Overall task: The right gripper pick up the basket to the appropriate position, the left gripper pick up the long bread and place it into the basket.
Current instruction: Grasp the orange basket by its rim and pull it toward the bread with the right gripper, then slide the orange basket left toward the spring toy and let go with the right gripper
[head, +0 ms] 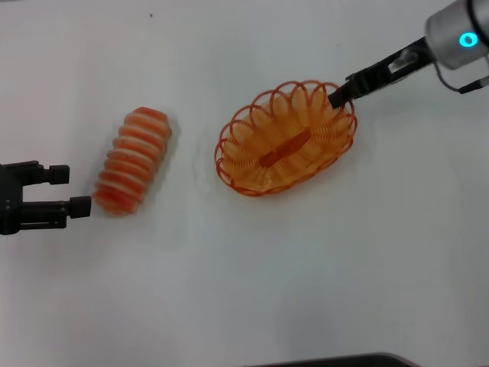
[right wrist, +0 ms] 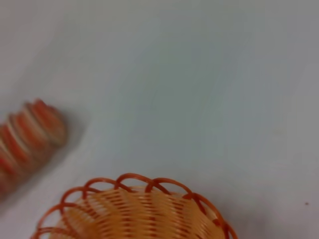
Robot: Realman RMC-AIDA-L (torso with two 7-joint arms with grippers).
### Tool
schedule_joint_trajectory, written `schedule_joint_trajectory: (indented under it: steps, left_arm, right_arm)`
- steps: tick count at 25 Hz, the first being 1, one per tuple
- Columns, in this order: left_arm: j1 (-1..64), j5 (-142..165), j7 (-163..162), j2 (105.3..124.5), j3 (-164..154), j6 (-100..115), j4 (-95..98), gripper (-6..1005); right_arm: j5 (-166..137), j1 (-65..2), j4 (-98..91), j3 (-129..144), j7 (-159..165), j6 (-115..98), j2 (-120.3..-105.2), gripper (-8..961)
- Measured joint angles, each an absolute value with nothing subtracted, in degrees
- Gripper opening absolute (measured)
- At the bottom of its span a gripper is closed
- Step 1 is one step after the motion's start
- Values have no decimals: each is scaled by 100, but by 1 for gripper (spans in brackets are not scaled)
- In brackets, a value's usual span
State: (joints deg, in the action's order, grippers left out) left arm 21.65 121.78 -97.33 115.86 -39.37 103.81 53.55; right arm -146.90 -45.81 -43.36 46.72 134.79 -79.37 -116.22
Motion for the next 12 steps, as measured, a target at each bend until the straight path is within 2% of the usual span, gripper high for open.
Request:
schedule_joint_trajectory:
  steps: [3, 6, 9, 12]
  left_arm:
    - [2175, 12177, -9734, 11585, -3856, 10387, 5379, 842]
    - [2191, 12176, -9733, 11585, -3743, 10398, 5389, 842]
    - [2216, 12177, -9732, 11583, -3725, 10384, 5392, 842]
    - [2259, 12178, -9725, 11591, -3726, 10379, 5393, 842]
  right_arm:
    - [-14052, -4218, -4376, 4408, 13403, -8090, -11499, 68]
    - [-13491, -3809, -4354, 4265, 13376, -8119, -11446, 63]
    - [-13049, -3448, -4316, 4231, 13367, -8065, -11496, 59]
    - [-12796, -3223, -4312, 4222, 13348, -7934, -11650, 56]
